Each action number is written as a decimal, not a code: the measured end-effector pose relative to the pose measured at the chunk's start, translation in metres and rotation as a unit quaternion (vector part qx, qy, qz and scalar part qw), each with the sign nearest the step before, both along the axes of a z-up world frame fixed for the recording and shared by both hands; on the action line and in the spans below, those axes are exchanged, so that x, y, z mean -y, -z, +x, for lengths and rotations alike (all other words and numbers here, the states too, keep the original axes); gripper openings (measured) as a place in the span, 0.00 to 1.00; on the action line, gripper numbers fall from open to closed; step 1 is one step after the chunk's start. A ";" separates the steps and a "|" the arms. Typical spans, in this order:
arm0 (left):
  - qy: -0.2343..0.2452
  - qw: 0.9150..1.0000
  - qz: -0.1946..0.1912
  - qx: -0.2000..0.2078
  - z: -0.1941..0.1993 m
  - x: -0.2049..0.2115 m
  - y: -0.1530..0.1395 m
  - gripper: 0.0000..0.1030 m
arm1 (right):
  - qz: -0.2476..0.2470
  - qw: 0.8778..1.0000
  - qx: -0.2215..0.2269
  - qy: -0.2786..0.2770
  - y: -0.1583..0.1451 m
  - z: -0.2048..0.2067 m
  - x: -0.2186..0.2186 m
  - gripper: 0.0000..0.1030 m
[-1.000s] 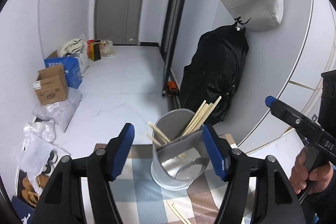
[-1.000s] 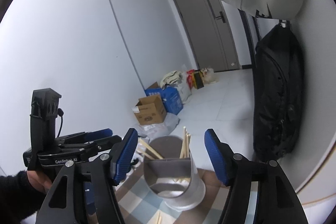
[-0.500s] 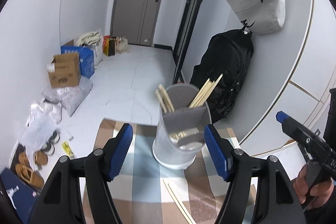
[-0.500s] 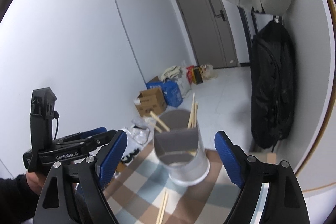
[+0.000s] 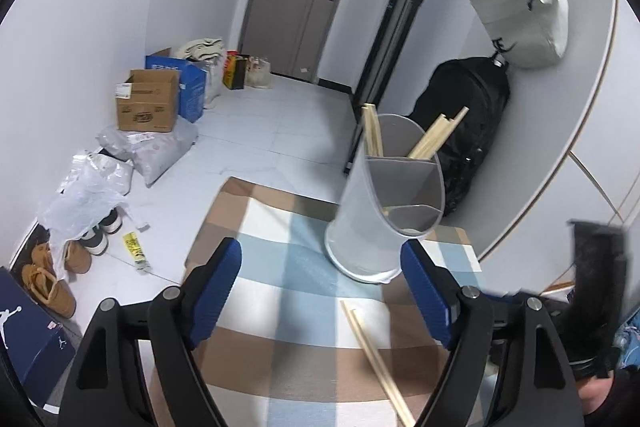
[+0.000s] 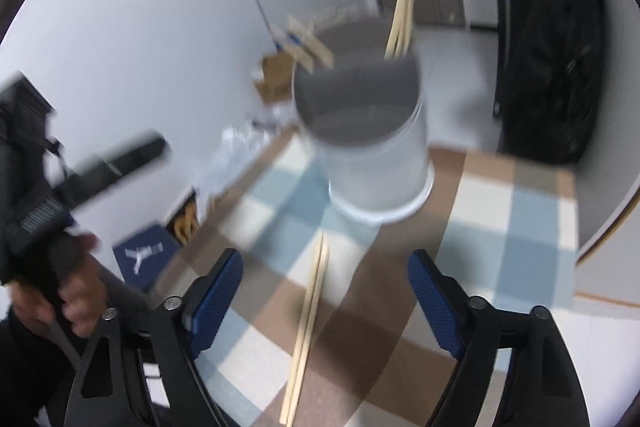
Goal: Organize utensils
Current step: 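Lower both tools back toward the remaining chopsticks on the cloth, then grasp a chopstick with the right tool while the left tool grasps the last one, then lift both held chopsticks up and carry them over the white holder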
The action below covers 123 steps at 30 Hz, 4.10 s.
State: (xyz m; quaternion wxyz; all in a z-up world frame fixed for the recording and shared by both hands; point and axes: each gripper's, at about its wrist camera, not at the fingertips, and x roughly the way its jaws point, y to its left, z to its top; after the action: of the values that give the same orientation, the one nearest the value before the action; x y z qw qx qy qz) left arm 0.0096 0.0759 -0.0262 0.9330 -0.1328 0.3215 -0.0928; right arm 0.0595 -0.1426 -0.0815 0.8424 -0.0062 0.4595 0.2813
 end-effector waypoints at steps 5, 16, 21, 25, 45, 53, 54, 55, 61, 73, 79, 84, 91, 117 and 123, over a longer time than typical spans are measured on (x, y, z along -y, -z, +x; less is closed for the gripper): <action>-0.004 1.000 0.013 0.007 -0.001 -0.006 0.004 0.85 | -0.053 0.997 -0.064 0.005 0.044 0.021 -0.028 0.43; -0.016 0.999 0.029 -0.010 -0.001 -0.024 0.016 0.85 | -0.147 0.988 -0.044 0.006 0.064 0.034 -0.061 0.38; -0.017 0.999 0.025 -0.011 -0.001 -0.027 0.014 0.85 | -0.174 0.984 -0.033 0.010 0.062 0.040 -0.069 0.36; -0.022 1.000 0.012 -0.015 0.000 -0.032 0.015 0.85 | -0.182 0.983 -0.032 0.010 0.062 0.041 -0.073 0.33; -0.055 0.997 -0.025 -0.048 0.007 -0.047 0.025 0.85 | -0.209 0.978 -0.021 0.000 0.063 0.036 -0.080 0.32; -0.052 0.997 -0.004 -0.057 0.011 -0.039 0.030 0.85 | -0.152 0.988 -0.010 0.017 0.048 0.034 -0.059 0.06; -0.053 0.997 -0.002 -0.062 0.012 -0.037 0.031 0.85 | -0.145 0.989 -0.008 0.020 0.046 0.034 -0.055 0.06; -0.051 0.996 0.001 -0.067 0.014 -0.035 0.033 0.85 | -0.135 0.991 -0.004 0.024 0.042 0.032 -0.049 0.06; -0.017 0.994 0.026 -0.108 0.023 -0.008 0.047 0.85 | -0.069 0.996 0.034 0.054 0.007 0.017 -0.015 0.06; 0.034 0.972 0.061 -0.223 0.045 0.051 0.078 0.85 | 0.070 0.982 0.139 0.105 -0.058 -0.011 0.041 0.06; 0.040 0.964 0.096 -0.245 0.059 0.076 0.082 0.80 | 0.108 0.975 0.138 0.134 -0.054 -0.004 0.067 0.06; 0.032 0.950 0.113 -0.288 0.067 0.087 0.098 0.50 | 0.113 0.972 0.156 0.137 -0.060 -0.007 0.081 0.06; 0.018 0.942 0.140 -0.303 0.063 0.097 0.093 0.10 | 0.131 0.969 0.157 0.135 -0.062 -0.005 0.090 0.06; -0.033 0.991 0.070 -0.109 0.005 0.077 0.005 0.01 | 0.150 0.955 0.206 0.152 -0.082 -0.026 0.081 0.06; -0.024 0.994 0.058 -0.085 0.007 0.063 0.000 0.00 | 0.138 0.948 0.241 0.157 -0.095 -0.037 0.073 0.06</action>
State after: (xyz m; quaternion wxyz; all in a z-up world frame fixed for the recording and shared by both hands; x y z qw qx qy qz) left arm 0.0161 0.0128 -0.0265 0.9104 -0.0935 0.4009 -0.0405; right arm 0.0228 -0.2157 0.0130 0.9541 0.1148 0.1944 0.1966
